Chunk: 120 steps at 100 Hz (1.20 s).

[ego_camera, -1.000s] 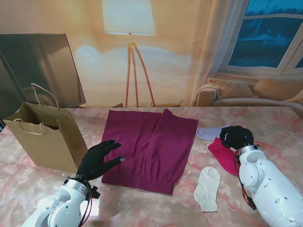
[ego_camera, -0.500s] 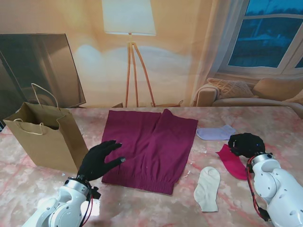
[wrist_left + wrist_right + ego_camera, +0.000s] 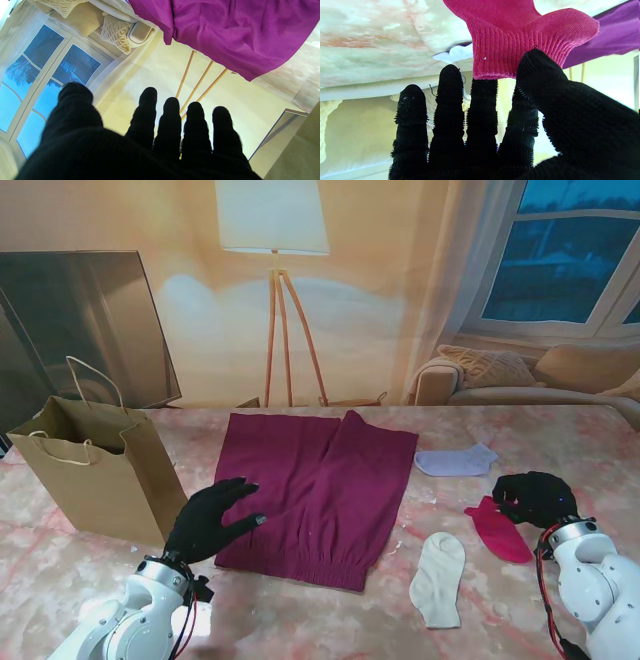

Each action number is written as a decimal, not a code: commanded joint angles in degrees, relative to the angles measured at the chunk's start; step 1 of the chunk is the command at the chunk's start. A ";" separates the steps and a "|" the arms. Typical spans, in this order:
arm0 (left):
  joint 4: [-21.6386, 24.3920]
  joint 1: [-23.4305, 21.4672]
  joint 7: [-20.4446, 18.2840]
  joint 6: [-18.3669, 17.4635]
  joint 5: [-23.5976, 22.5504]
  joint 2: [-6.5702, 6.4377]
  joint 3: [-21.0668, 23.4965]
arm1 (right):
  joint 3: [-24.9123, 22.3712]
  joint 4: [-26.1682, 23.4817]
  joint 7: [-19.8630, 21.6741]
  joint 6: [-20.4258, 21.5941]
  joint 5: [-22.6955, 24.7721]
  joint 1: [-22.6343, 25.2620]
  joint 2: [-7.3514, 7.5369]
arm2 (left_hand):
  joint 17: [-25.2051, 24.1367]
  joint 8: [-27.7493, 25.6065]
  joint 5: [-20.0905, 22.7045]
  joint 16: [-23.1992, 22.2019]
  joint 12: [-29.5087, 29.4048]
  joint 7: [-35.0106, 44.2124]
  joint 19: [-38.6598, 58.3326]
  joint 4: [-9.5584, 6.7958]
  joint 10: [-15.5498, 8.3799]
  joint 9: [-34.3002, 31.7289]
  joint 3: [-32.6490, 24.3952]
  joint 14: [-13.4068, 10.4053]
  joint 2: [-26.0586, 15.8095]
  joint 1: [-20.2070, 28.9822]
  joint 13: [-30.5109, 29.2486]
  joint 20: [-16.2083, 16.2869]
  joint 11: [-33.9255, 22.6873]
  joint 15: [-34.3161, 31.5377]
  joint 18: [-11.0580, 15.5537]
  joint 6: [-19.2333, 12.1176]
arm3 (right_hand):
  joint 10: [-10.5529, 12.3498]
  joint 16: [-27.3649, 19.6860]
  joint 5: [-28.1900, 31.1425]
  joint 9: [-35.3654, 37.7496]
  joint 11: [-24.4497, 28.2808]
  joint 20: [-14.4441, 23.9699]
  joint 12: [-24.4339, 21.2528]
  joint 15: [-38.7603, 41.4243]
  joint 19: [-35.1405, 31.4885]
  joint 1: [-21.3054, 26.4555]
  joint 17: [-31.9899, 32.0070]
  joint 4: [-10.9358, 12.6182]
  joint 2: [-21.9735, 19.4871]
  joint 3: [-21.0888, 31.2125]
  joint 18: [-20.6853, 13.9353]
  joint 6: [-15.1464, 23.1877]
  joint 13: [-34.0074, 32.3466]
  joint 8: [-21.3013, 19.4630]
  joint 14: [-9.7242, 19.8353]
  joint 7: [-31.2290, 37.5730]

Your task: Fold the socks and the shorts into the kraft paper bag

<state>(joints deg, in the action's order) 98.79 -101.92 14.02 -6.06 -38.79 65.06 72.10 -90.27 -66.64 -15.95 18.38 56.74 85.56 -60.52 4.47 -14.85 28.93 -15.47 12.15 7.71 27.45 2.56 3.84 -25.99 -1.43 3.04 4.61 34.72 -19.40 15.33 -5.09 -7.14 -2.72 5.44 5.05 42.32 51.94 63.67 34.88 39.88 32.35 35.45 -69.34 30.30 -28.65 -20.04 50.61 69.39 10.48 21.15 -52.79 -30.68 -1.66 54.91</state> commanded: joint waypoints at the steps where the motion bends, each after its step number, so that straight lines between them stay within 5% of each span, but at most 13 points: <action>1: 0.39 -0.43 -0.12 -0.02 0.16 -0.04 0.04 | -0.46 -0.97 0.65 0.69 0.70 1.49 0.68 | -0.47 -0.37 -0.37 0.38 -0.35 -0.89 -0.44 -3.87 0.37 2.51 1.65 -1.27 -2.64 -0.60 2.49 -0.59 1.31 1.37 1.30 -0.82 | 1.33 -0.70 2.18 -1.19 -0.74 2.67 0.55 -0.37 1.10 1.21 0.72 1.39 -1.74 2.52 -0.76 5.74 1.70 -1.07 0.85 1.20; 72: 0.97 -0.69 -0.59 0.19 0.23 -0.10 0.27 | -4.33 -4.19 4.83 2.66 7.68 7.97 2.46 | -0.52 -0.34 -0.55 0.41 -0.43 -0.98 -0.54 -3.86 0.33 2.76 1.67 -1.36 -2.54 -0.50 2.64 -0.65 1.38 1.40 1.33 -0.81 | 2.10 -2.62 4.13 -4.76 -2.91 2.86 -1.76 -5.64 4.36 -1.14 1.88 -0.91 3.76 2.71 -1.86 6.22 4.35 5.50 2.16 1.75; 92: 1.09 -0.87 -0.73 0.27 0.15 -0.14 0.34 | -5.83 -7.74 8.34 3.82 9.48 10.62 2.81 | -0.60 -0.32 -0.73 0.44 -0.47 -1.06 -0.59 -3.86 0.40 3.00 1.66 -1.27 -2.46 -0.44 2.87 -0.66 1.46 1.48 1.36 -0.83 | 2.16 -3.29 -0.35 -8.99 -2.67 2.64 -4.95 -7.68 7.04 -10.32 3.76 -2.33 4.07 -2.19 -2.56 2.33 7.87 11.54 2.33 -0.90; 99: 1.21 -0.98 -0.83 0.34 0.08 -0.16 0.40 | -6.60 -9.33 10.31 4.40 9.31 11.61 2.80 | -0.61 -0.31 -0.82 0.45 -0.48 -1.09 -0.62 -3.86 0.35 3.08 1.65 -1.40 -2.49 -0.43 2.93 -0.68 1.48 1.50 1.34 -0.76 | 1.79 -3.17 0.95 -10.99 -3.30 3.59 -5.31 -8.49 8.42 -15.27 5.15 1.19 0.50 -5.31 -2.74 -1.22 9.89 8.90 2.15 -7.28; 104: 1.28 -1.03 -0.92 0.34 0.03 -0.19 0.45 | -7.05 -10.40 11.04 4.82 9.28 12.25 2.77 | -0.60 -0.31 -0.88 0.46 -0.48 -1.10 -0.64 -3.85 0.37 3.12 1.67 -1.37 -2.52 -0.48 2.94 -0.69 1.48 1.50 1.33 -0.85 | 1.50 -3.37 2.48 -12.35 -4.20 4.22 -5.87 -9.12 9.38 -20.20 5.90 7.86 -2.10 -6.37 -2.58 -3.08 11.20 2.22 2.13 -12.82; 120: 1.43 -1.17 -1.05 0.33 0.07 -0.20 0.62 | -8.14 -13.00 10.74 5.96 8.99 13.83 2.40 | -0.64 -0.31 -0.98 0.48 -0.50 -1.14 -0.71 -3.83 0.34 3.24 1.70 -1.39 -2.57 -0.62 3.04 -0.73 1.52 1.55 1.35 -0.86 | 0.79 -3.14 8.87 -12.33 -5.70 4.95 -7.25 -9.13 10.09 -25.79 7.20 9.48 -12.38 -14.61 -1.97 -1.78 12.28 0.90 1.38 -11.00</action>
<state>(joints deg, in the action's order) 99.81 -102.73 13.11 -5.82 -38.80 65.01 72.65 -98.41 -78.81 -4.28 23.69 65.91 98.67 -58.05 4.40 -14.85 28.94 -15.46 12.15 7.71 27.44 2.56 3.85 -25.41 -0.94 3.04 3.94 34.72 -17.68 15.31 -4.99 -7.12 -2.72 5.42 5.97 39.72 57.26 52.14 30.36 42.09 26.38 26.45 -59.79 6.73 -22.53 -13.85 41.32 58.44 7.86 18.55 -42.36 -29.28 -0.14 42.60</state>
